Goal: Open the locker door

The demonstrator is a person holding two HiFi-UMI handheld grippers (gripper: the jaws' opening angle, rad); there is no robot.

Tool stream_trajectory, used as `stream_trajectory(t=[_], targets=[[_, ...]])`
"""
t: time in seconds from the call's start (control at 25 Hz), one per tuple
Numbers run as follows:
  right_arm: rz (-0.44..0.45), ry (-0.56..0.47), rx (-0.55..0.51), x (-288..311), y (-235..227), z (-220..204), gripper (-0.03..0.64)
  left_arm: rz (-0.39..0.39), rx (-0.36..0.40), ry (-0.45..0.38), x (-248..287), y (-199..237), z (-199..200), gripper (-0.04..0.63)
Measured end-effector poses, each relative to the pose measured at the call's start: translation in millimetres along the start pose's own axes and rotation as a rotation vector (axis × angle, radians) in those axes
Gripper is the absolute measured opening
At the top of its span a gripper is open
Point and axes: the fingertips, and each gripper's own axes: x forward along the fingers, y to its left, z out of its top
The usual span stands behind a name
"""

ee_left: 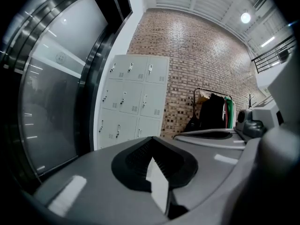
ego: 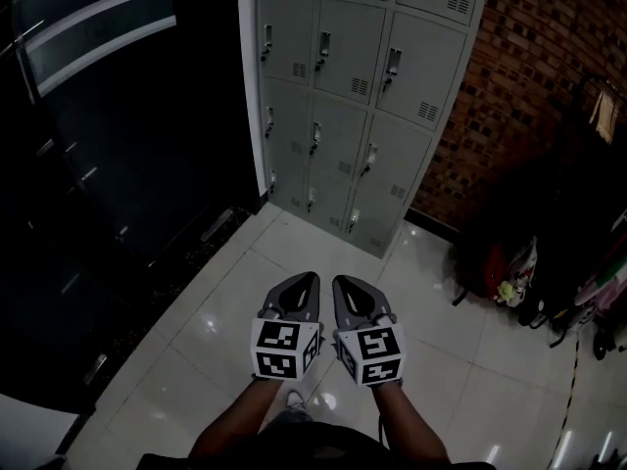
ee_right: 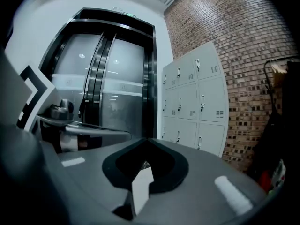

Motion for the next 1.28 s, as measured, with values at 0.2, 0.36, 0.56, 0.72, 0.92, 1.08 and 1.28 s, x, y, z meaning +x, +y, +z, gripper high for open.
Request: stream_trajectory(t=[0.2, 0.36, 0.56, 0.72, 0.92, 1.08, 1.28], targets=[[-0.009, -0.001, 0.001, 44.1, 1.3, 9.0, 0.001, -0.009, 0.002, 0.007, 23.6, 36.5, 11.0, 0.006], [-0.011, 0.0, -0.002, 67.1, 0.9, 12.0, 0.001, -0.009, 0.002, 0.011, 36.9, 55.3, 15.1, 0.006], [-0.016, -0.001, -0.002, 85.8, -1.4, 13.0, 0.001, -0.01, -0.001, 0.003, 48.3, 71.9, 20.9, 0.006], [-0.01, 0.0, -0.003, 98.9, -7.4, 12.4, 0.001, 0.0, -0.004, 0.006, 60.9, 81.8, 22.1, 0.006], [0.0, -0.005, 0.002, 121.1, -22.8, 9.9, 0.0, 0.014, -0.003, 0.013, 83.9, 92.7, 20.6, 0.006], [0.017, -0.012, 0.0, 148.3, -43.9, 10.7, 0.0, 0.035, -0.001, 0.008, 115.7, 104.2, 24.0, 0.006], [0.041, -0.024, 0.005, 190.9, -76.1, 19.3, 0.0, 0.064, -0.009, 0.007, 163.3, 120.3, 33.9, 0.006]])
